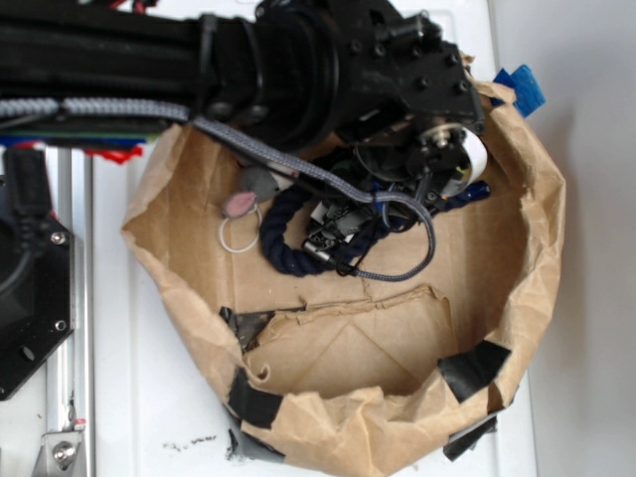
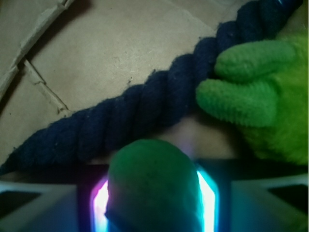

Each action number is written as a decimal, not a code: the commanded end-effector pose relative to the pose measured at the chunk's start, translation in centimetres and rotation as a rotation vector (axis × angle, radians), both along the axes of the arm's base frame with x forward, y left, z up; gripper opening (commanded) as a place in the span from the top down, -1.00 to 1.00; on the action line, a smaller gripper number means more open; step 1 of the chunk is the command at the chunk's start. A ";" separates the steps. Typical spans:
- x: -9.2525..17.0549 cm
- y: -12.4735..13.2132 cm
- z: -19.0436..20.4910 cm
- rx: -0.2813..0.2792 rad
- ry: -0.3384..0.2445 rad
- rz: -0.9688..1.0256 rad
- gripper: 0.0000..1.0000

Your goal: Grab the green ball.

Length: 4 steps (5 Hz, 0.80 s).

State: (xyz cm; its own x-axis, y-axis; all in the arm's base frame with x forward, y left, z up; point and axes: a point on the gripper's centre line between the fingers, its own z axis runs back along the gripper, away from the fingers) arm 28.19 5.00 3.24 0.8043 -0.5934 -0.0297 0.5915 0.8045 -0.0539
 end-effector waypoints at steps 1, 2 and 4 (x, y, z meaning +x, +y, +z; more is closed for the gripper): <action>-1.4 -2.1 9.2 -0.036 -0.119 0.204 1.00; -2.0 -2.7 13.7 0.001 -0.170 0.445 1.00; -2.9 -2.4 17.3 -0.023 -0.183 0.802 1.00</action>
State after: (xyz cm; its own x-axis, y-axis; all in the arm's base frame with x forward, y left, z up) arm 24.66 2.85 18.50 0.9865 0.1443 0.0780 -0.1420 0.9893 -0.0338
